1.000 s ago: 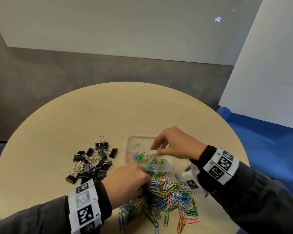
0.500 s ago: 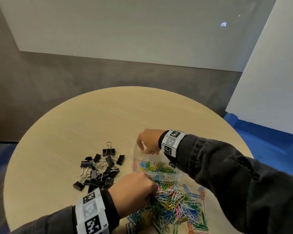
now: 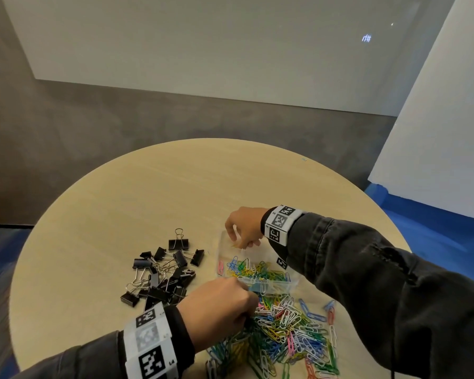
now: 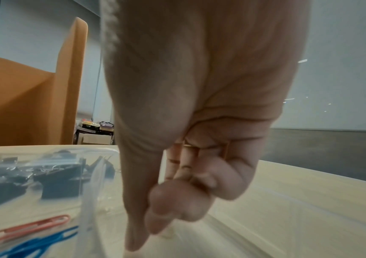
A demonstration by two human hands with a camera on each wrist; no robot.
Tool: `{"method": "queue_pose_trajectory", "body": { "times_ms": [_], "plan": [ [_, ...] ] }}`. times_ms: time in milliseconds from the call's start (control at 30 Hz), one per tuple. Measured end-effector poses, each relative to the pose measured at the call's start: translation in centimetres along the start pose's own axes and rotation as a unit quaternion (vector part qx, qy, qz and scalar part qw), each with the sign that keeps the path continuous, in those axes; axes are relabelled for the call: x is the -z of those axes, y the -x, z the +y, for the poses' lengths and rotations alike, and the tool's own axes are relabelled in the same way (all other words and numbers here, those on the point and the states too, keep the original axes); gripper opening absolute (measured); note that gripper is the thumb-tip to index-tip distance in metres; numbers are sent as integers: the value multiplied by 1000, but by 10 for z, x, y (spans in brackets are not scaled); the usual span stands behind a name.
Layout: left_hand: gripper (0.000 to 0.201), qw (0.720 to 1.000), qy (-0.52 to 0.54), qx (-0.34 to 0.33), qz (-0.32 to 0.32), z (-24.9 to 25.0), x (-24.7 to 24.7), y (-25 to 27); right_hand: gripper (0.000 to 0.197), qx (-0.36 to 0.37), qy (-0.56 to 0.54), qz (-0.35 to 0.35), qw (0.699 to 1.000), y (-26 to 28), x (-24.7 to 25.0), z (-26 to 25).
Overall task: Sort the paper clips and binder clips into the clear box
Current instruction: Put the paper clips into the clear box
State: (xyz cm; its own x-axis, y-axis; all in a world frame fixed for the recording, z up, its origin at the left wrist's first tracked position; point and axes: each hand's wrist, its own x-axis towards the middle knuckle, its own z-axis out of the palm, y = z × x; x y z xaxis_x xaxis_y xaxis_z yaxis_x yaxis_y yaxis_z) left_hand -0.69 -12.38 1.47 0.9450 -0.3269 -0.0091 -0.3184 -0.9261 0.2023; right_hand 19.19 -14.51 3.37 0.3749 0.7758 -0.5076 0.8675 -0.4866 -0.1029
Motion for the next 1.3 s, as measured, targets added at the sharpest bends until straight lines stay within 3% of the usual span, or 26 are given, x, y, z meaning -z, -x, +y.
{"method": "queue_pose_trajectory", "body": {
  "times_ms": [200,433,500,567,633,733,800,867,1033,1167,1233,1300],
  "plan": [
    [21,1000,2,11,-18,1,1,-1,2,18,2,-4,1000,-3,1,-4],
    [20,999,13,21,-24,1,1,1,13,26,1,-5,1000,-1,4,-1],
    [20,999,12,25,-28,2,2,1,12,26,-21,36,999,2,7,1],
    [20,999,10,26,-31,3,4,1,10,11,-3,123,992,8,12,7],
    [21,999,8,30,-37,3,5,1,22,-27,49,191,980,15,15,19],
    [28,997,7,41,-58,3,5,1,35,-91,93,128,983,22,13,46],
    [34,997,12,45,-60,4,8,1,22,-106,60,98,988,24,6,61],
    [33,998,24,48,-42,4,14,1,9,-105,13,105,989,28,1,70],
    [34,993,-5,119,15,-13,33,5,11,-120,-60,134,982,39,8,94],
    [29,983,-72,167,-20,-49,30,-17,14,-147,-78,180,970,46,22,113],
    [28,981,-90,163,-50,-64,24,-36,14,-158,-87,200,963,50,27,120],
    [39,980,-95,143,-101,-71,15,-52,14,-165,-99,215,957,53,30,126]
  ]
}}
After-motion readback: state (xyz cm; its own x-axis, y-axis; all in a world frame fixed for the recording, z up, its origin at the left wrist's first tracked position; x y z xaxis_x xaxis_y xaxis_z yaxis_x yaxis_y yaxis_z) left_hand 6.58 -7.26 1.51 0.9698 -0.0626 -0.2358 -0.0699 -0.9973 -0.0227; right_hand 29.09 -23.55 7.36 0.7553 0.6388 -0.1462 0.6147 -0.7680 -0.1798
